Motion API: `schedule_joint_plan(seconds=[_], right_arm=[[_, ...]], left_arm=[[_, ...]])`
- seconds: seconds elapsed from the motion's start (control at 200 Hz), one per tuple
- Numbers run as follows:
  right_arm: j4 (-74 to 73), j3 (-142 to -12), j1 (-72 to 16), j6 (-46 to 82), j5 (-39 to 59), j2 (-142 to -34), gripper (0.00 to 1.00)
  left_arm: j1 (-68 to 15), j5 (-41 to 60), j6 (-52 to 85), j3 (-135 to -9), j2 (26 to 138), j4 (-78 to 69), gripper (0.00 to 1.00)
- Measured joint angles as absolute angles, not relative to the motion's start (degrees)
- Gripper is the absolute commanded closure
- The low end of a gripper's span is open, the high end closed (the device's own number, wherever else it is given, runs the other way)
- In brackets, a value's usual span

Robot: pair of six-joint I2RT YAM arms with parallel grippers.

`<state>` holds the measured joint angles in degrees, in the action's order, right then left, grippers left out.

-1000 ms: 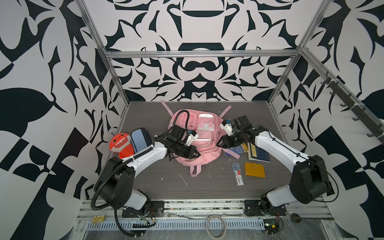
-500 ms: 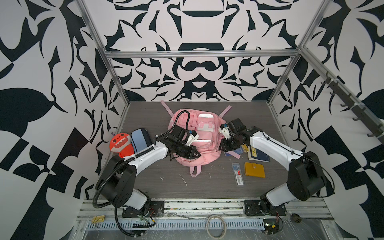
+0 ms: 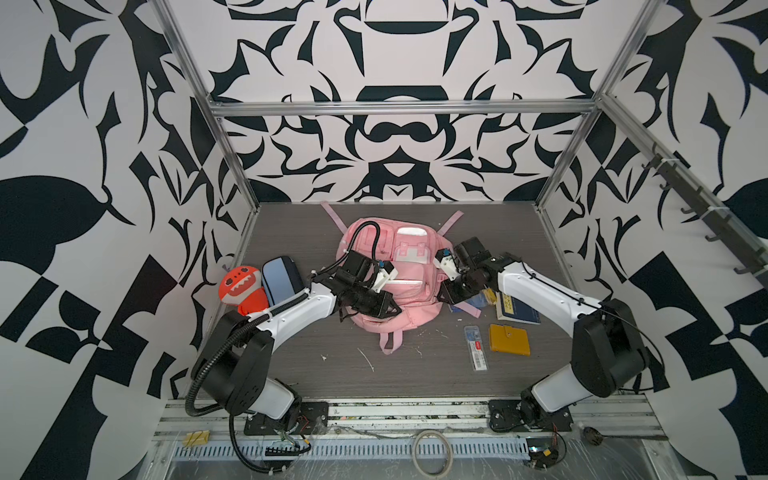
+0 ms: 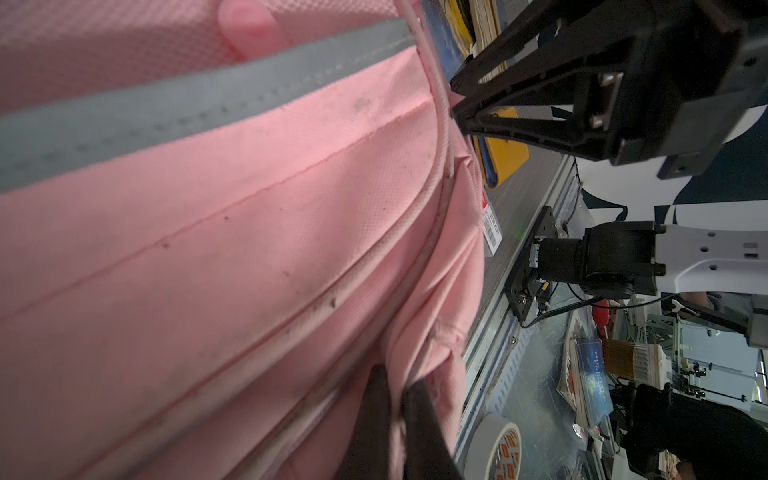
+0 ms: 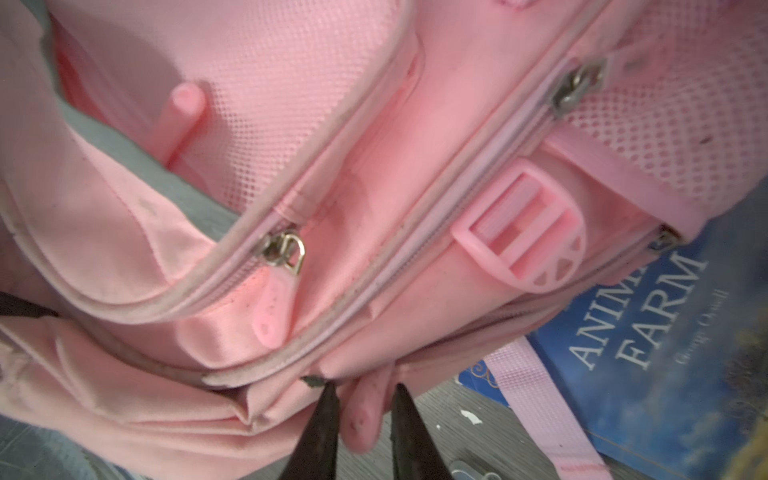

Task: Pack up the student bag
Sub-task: 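Grasp the main zipper pull with right gripper while left gripper holds pocket edge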

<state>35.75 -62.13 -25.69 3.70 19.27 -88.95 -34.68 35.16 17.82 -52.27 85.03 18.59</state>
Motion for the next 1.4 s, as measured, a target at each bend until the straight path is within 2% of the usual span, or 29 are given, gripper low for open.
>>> schedule_joint_plan(seconds=[0.28,0.51,0.87,1.08,1.11,1.195,1.21,1.225,1.27,1.4], right_arm=[[37.1,-62.9,-22.9,1.7,21.9,-89.8,1.00],[39.0,-63.1,-22.2,-1.7,22.3,-87.9,1.00],[39.7,-57.6,-22.3,-16.5,26.9,-76.3,1.00],[40.6,-57.5,-27.7,-20.4,26.7,-77.1,1.00],[40.6,-57.5,-28.7,-20.4,26.3,-77.7,1.00],[40.0,-57.5,-29.8,-20.1,25.5,-78.8,1.00],[39.8,-57.4,-29.8,-20.0,25.5,-78.8,1.00],[39.6,-57.3,-29.8,-19.8,25.5,-78.8,1.00],[39.1,-56.8,-29.6,-19.3,25.4,-78.6,1.00],[38.3,-54.5,-27.0,-17.3,26.5,-76.9,1.00]], left_arm=[[-34.8,35.1,18.3,-52.2,85.0,18.0,1.00],[-34.9,35.2,18.5,-52.2,85.1,17.3,1.00],[-34.9,36.2,18.4,-52.6,87.3,17.8,1.00],[-35.0,37.2,19.1,-53.0,87.8,17.8,1.00],[-35.0,37.3,19.3,-53.0,87.8,17.8,0.92],[-35.0,37.3,19.7,-53.0,87.7,17.9,0.63],[-35.0,37.4,19.9,-53.0,87.7,17.9,0.51],[-35.0,37.3,19.8,-53.0,87.5,18.0,0.45],[-35.0,37.0,19.6,-53.0,86.9,18.2,0.40],[-34.9,34.2,17.2,-53.5,82.3,21.1,0.37]])
